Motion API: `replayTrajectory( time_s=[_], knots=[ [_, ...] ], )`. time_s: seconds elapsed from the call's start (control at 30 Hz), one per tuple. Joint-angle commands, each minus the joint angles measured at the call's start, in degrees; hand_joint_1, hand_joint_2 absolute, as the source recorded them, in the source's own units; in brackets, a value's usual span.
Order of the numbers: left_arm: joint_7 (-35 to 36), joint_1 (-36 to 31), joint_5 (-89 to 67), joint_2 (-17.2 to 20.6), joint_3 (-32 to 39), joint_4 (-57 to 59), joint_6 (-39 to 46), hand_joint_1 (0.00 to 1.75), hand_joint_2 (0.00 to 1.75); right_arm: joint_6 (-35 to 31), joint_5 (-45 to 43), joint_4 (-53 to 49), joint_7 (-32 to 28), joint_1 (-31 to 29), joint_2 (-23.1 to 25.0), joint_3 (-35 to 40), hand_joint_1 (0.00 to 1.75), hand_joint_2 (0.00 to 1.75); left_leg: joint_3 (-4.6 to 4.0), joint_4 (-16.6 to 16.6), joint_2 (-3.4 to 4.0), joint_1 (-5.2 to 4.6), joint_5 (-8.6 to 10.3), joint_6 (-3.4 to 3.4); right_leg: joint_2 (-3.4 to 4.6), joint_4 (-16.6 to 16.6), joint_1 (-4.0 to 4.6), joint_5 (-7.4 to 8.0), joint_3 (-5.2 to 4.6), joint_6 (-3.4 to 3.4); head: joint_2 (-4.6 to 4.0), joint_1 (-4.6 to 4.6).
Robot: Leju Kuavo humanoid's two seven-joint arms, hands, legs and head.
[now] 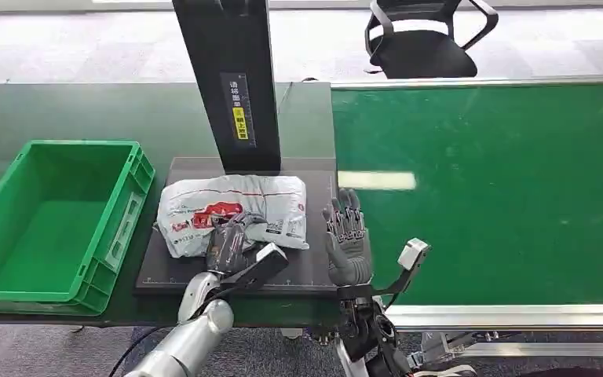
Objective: Moved the parcel from conveyor to table for the left to box.
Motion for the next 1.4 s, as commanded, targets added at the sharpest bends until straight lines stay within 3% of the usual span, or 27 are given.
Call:
replayTrajectory(
  time_s=[0.03, 0.1, 0.13, 0.17, 0.2, 0.23, 0.37, 0.57, 0.67, 0.87, 1.03, 1.07, 1.13, 1.27, 1.3, 1.4],
  knots=[
    [-4.05, 2.57, 2.20, -1.09, 2.20, -3.86, 4.09, 1.75, 1.75, -0.64, -0.39, 1.51, -0.06, -0.77, -2.06, 0.51, 0.00, 1.75, 0.01, -0.10, -0.13, 0.05, 0.05, 0.15, -0.15, -0.16, 0.11, 0.05, 0.07, -0.26, 0.00, 0.00],
    [-7.53, 5.45, 1.41, -1.85, 5.86, -11.29, 4.41, 1.75, 1.75, -0.78, -0.56, 1.84, -0.09, -0.85, -2.08, 0.56, 0.00, 1.75, -0.03, -0.05, -0.09, 0.03, 0.02, 0.11, -0.09, -0.09, 0.07, 0.02, 0.00, -0.19, 0.00, 0.02],
    [-13.45, 8.37, 1.28, -4.07, 11.00, -18.59, 4.41, 1.75, 1.75, -0.91, -0.82, 2.19, -0.25, -0.93, -2.00, 0.49, 0.00, 1.75, -0.06, -0.03, -0.03, 0.02, 0.00, 0.09, -0.04, -0.06, 0.05, 0.02, -0.05, -0.15, 0.00, 0.00],
    [-13.45, 8.37, 1.28, -4.07, 11.00, -18.59, 4.41, 1.75, 1.75, -0.91, -0.82, 2.19, -0.25, -0.93, -2.00, 0.49, 0.00, 1.75, -0.05, -0.06, -0.02, 0.04, 0.01, 0.13, -0.04, -0.11, 0.09, 0.04, -0.02, -0.22, 0.00, 0.00],
    [-19.80, 11.23, 3.20, -6.76, 14.65, -25.86, 4.41, 1.75, 1.75, -1.25, -1.04, 2.13, -0.42, -0.87, -1.83, 0.40, 0.00, 1.75, -0.12, -0.03, -0.03, 0.03, 0.00, 0.11, -0.06, -0.07, 0.06, 0.02, -0.09, -0.16, 0.00, 0.00],
    [-19.80, 11.23, 3.20, -6.76, 14.65, -25.86, 4.41, 1.75, 1.75, -1.25, -1.04, 2.13, -0.42, -0.87, -1.83, 0.40, 0.00, 1.75, -0.07, -0.05, -0.03, 0.05, 0.00, 0.14, -0.06, -0.12, 0.11, 0.03, -0.05, -0.23, 0.00, 0.00],
    [-19.80, 21.91, 15.83, -4.97, 4.43, -55.35, 4.41, 1.75, 1.75, -1.74, -1.69, 1.15, -0.59, -0.05, -2.09, 0.13, 0.00, 1.75, -0.19, -0.03, 0.08, 0.04, -0.06, 0.14, 0.01, -0.09, 0.10, -0.01, -0.21, -0.22, 0.00, -0.04],
    [-19.80, 23.92, 21.87, -1.65, 2.47, -69.87, 4.41, 1.75, 1.75, -0.98, -1.98, 0.96, -0.83, 0.27, -2.27, -0.80, 0.00, 1.75, -0.29, 0.03, 0.05, 0.07, -0.09, 0.14, 0.01, -0.05, 0.11, -0.04, -0.30, -0.19, 0.00, -0.02],
    [-19.80, 21.66, 21.18, -0.93, 3.72, -70.85, 4.41, 1.75, 1.75, -0.77, -1.77, 0.70, -0.44, 0.23, -1.97, -1.36, 0.00, 1.75, -0.39, 0.06, 0.06, 0.09, -0.07, 0.14, 0.02, -0.03, 0.14, -0.02, -0.39, -0.23, 0.00, 0.00],
    [-19.80, 15.25, 19.56, -0.38, 9.18, -67.65, 4.41, 1.75, 1.75, -0.22, -0.94, -0.24, 0.24, 0.36, -1.42, -2.13, 0.00, 1.75, -0.43, 0.00, -0.03, 0.08, 0.02, 0.09, -0.08, -0.02, 0.12, 0.02, -0.43, -0.25, 0.00, 0.00],
    [-14.89, 8.20, 23.29, 6.47, 11.07, -58.27, 4.41, 1.75, 1.75, 0.25, -0.32, -0.98, 0.64, 0.54, -1.06, -3.01, 0.00, 1.75, -0.37, -0.02, 0.00, 0.03, 0.04, 0.05, -0.03, 0.01, 0.06, 0.03, -0.40, -0.17, 0.00, 0.00],
    [-11.04, 5.19, 21.30, 8.89, 12.11, -52.05, 4.41, 1.75, 1.75, 0.55, -0.21, -1.30, 0.75, 0.71, -0.95, -3.23, 0.00, 1.75, -0.33, -0.07, -0.07, 0.05, 0.08, 0.08, -0.11, -0.04, 0.10, 0.05, -0.35, -0.28, 0.00, 0.00],
    [-13.70, 3.47, 23.14, 9.49, 13.36, -48.46, 4.41, 1.75, 1.75, 0.61, -0.07, -1.53, 0.89, 0.88, -0.88, -3.35, 0.00, 1.75, -0.30, -0.09, -0.12, -0.01, 0.10, 0.05, -0.14, -0.01, 0.03, 0.02, -0.32, -0.19, 0.00, 0.02],
    [-6.04, -7.18, 17.67, 14.12, 15.87, -25.60, 3.04, 1.75, 1.75, 1.07, 0.08, -3.07, 1.17, 2.17, -0.75, -3.51, 0.00, 1.75, -0.23, -0.13, -0.08, 0.06, 0.12, 0.08, -0.14, -0.07, 0.12, 0.07, -0.26, -0.29, 0.00, 0.00],
    [-8.64, -9.03, 18.83, 14.60, 16.72, -21.82, 3.46, 1.75, 1.75, 1.23, 0.20, -3.44, 1.38, 2.47, -0.74, -3.70, 0.00, 1.75, -0.26, -0.11, -0.22, 0.01, 0.14, 0.05, -0.26, -0.03, 0.05, 0.02, -0.25, -0.23, 0.00, 0.04],
    [-4.62, -13.83, 17.62, 17.11, 18.79, -12.16, 2.02, 1.75, 1.75, 1.59, 0.59, -4.32, 1.54, 3.08, -0.92, -4.07, 0.00, 1.75, -0.24, -0.09, -0.18, 0.05, 0.14, 0.04, -0.18, -0.03, 0.09, 0.05, -0.24, -0.25, 0.00, 0.04]
  ],
)
